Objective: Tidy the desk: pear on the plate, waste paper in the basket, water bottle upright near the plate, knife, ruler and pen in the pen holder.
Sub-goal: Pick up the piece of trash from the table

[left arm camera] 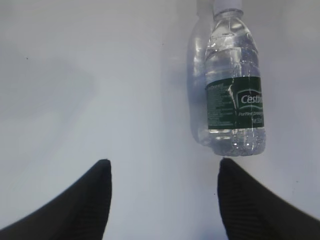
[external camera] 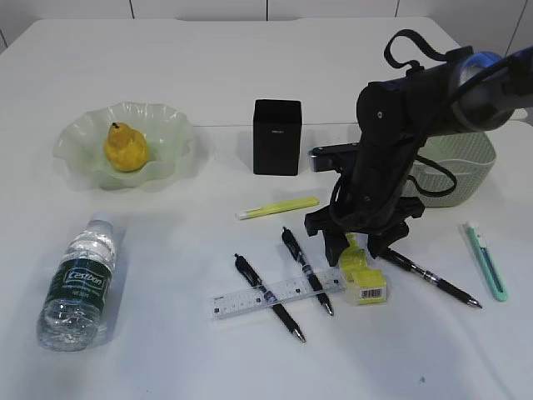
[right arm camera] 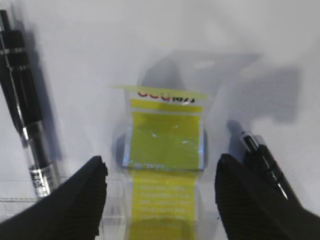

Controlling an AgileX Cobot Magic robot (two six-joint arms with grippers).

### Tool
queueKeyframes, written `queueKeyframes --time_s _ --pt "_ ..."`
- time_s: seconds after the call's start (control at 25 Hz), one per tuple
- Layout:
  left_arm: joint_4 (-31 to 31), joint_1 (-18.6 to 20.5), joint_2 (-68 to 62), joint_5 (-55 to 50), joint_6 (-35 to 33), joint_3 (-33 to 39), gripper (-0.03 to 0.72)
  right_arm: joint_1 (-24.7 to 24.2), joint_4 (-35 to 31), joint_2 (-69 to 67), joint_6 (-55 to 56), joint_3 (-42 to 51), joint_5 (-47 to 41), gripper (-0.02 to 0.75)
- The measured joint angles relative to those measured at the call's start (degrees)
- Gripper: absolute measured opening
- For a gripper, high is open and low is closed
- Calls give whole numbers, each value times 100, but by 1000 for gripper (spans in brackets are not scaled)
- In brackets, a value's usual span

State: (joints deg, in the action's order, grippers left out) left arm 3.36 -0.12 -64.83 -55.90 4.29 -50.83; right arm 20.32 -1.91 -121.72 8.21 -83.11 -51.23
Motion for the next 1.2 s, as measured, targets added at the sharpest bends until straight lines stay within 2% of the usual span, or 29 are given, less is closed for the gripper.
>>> queueKeyframes --time_s 0.84,1.0,1.2 --pt "0 0 0 0 0 0 466 0 9 -96 58 0 74 497" --pt "0 0 0 0 0 0 467 0 9 -96 58 0 74 426" --pt "0 0 0 0 0 0 467 0 9 -96 58 0 74 268"
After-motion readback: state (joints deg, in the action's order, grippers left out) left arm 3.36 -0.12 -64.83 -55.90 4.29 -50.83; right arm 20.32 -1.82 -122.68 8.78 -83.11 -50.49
